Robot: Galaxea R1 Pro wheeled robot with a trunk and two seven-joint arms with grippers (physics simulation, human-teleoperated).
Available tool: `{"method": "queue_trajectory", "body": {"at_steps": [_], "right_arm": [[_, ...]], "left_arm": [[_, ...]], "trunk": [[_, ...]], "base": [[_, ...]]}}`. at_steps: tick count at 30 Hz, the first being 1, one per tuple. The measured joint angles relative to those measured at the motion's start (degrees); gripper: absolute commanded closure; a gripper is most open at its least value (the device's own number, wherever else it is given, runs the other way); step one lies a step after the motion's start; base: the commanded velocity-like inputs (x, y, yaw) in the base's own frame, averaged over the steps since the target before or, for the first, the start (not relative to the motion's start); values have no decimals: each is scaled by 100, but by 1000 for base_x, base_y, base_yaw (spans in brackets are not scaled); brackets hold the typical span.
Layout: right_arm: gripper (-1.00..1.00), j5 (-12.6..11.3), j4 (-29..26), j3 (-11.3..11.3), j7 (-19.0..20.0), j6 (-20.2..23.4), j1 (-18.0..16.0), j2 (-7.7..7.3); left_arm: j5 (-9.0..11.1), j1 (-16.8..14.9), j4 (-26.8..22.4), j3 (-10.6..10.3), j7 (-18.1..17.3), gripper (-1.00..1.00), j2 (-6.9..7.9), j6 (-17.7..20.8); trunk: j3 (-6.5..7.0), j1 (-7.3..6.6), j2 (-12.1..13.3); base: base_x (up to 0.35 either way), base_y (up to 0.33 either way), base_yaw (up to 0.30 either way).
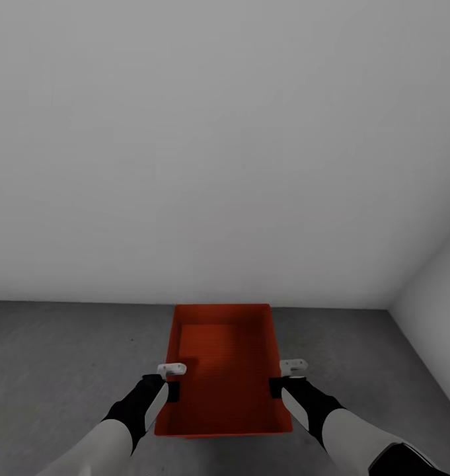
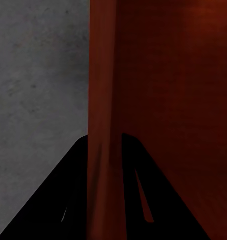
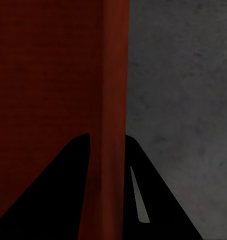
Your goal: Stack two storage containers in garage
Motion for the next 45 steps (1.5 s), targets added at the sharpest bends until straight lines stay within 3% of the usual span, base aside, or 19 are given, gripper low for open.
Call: {"method": "queue_trajectory", "body": {"at_steps": [4,17,42,45], "right_arm": [[100,2,-2,0,0,1,-1,-1],[100,-45,-30,43,4,-1,1,-30],[100,-45,-28,42,4,-1,1,-28],[100,-45,-33,43,5,0,1,-31]], "left_arm": [[12,1,-1,-7,5,100,1,-2],[50,-1,2,-25,38,100,-15,-25],[54,-1,3,-28,39,100,-13,-24],[51,-1,2,-26,38,100,-15,-27]], "trunk": [[-72,88,-161],[-73,89,-162],[-521,637,-1164],[-522,638,-1165]], "base": [[0,0,212],[0,0,50],[0,0,0],[0,0,0]]}}
